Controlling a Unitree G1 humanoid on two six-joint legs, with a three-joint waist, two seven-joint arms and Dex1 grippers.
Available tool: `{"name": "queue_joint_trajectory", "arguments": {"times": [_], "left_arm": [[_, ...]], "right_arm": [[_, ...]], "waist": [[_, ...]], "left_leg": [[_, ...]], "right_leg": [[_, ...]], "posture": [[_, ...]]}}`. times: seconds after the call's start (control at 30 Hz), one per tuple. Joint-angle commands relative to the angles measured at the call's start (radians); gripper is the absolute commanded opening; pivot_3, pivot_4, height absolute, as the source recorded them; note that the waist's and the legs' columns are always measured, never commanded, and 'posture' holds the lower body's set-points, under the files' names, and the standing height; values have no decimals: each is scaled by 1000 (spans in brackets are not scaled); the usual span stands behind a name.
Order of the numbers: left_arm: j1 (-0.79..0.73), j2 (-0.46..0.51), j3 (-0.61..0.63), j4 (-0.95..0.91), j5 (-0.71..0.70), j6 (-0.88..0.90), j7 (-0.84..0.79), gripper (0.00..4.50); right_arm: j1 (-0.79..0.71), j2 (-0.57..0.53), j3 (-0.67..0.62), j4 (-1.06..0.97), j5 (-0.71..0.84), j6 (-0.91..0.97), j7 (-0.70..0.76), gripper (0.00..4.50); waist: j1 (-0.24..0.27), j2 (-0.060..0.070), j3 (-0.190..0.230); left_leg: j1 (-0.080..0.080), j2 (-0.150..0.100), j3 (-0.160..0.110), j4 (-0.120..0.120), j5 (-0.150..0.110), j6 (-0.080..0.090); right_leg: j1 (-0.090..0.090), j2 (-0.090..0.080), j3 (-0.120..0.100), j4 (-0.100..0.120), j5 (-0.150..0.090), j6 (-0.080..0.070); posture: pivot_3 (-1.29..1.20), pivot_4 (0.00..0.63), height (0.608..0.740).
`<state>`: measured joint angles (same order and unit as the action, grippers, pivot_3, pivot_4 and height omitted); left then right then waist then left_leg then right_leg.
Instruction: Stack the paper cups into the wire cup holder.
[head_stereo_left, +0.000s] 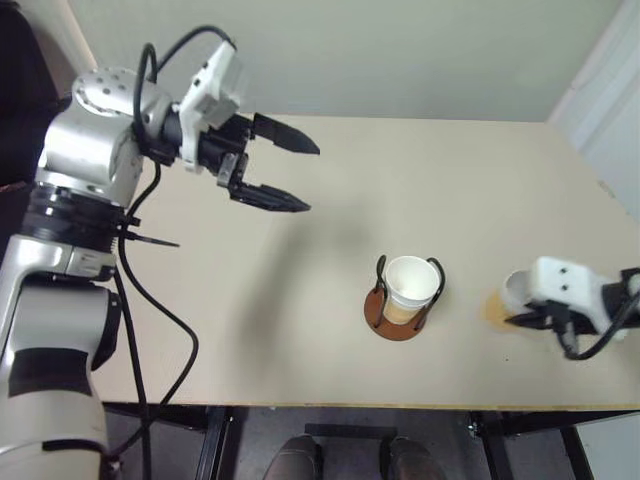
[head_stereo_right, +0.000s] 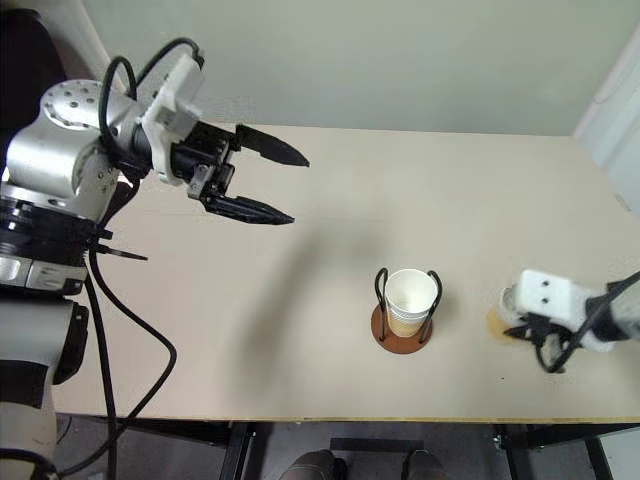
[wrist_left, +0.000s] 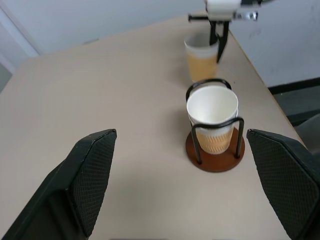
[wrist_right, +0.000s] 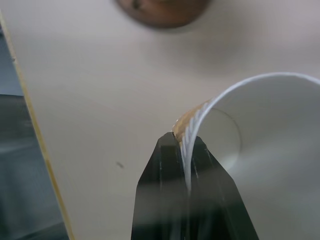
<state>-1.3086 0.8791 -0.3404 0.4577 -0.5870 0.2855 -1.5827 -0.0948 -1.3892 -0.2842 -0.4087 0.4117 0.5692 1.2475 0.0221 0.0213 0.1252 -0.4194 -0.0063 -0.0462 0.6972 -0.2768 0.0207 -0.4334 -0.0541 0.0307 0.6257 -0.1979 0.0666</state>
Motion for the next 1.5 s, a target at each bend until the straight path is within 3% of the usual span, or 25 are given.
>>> {"name": "queue_joint_trajectory", "arguments": {"times": [0.03,0.1,0.2,0.37,0.57,1.07,1.17,1.4,1.5], "left_arm": [[-22,16,14,-12,-24,20,-32,4500],[-14,21,4,-25,-27,22,-32,4500],[-10,23,-5,-30,-23,20,-32,4500],[19,51,-38,-56,-8,4,-32,4500],[53,64,-47,-93,21,-29,-32,4500],[46,41,-37,-84,50,-41,-32,4500],[45,35,-42,-77,57,-51,-32,4500],[45,27,-42,-66,65,-66,-32,4500],[54,15,-24,-59,70,-63,-32,4500]], "right_arm": [[-184,-81,-94,-98,170,85,35,8],[-400,-102,25,-138,257,122,18,8],[-711,2,271,-167,233,185,35,8],[-962,158,522,-122,103,220,97,8],[-981,230,623,-75,-20,158,137,8],[-872,269,693,-126,-191,36,221,8],[-902,319,723,-92,-244,36,212,563],[-1006,413,655,-20,-205,167,189,2873],[-1026,414,557,-3,-134,291,157,2873]], "waist": [[-2,0,0],[-8,2,1],[-14,-4,-1],[-21,-3,1],[-12,-3,1],[-15,-3,1],[-18,-3,1],[-20,-3,1],[-17,-3,1]], "left_leg": [[0,0,0,0,0,0],[0,0,1,-1,0,-1],[1,1,-1,-2,1,-2],[0,0,-1,1,1,-1],[-3,1,-7,-1,1,-1],[-5,1,-5,0,1,-2],[-3,1,-4,0,1,-2],[-4,2,-4,0,1,-2],[-5,1,-5,0,1,-2]], "right_leg": [[0,0,0,1,0,-1],[-2,0,0,1,-1,-1],[-2,2,-1,1,-1,-2],[-3,1,-1,2,-1,-3],[-5,2,-4,1,-3,-5],[-8,1,-3,3,-3,-6],[-7,1,-3,3,-2,-6],[-7,1,-3,2,-2,-7],[-8,1,-4,1,-2,-7]], "posture": [[0,150,740],[0,150,740],[0,150,740],[0,150,740],[0,150,740],[0,150,740],[0,150,740],[0,150,740],[0,150,740]]}}
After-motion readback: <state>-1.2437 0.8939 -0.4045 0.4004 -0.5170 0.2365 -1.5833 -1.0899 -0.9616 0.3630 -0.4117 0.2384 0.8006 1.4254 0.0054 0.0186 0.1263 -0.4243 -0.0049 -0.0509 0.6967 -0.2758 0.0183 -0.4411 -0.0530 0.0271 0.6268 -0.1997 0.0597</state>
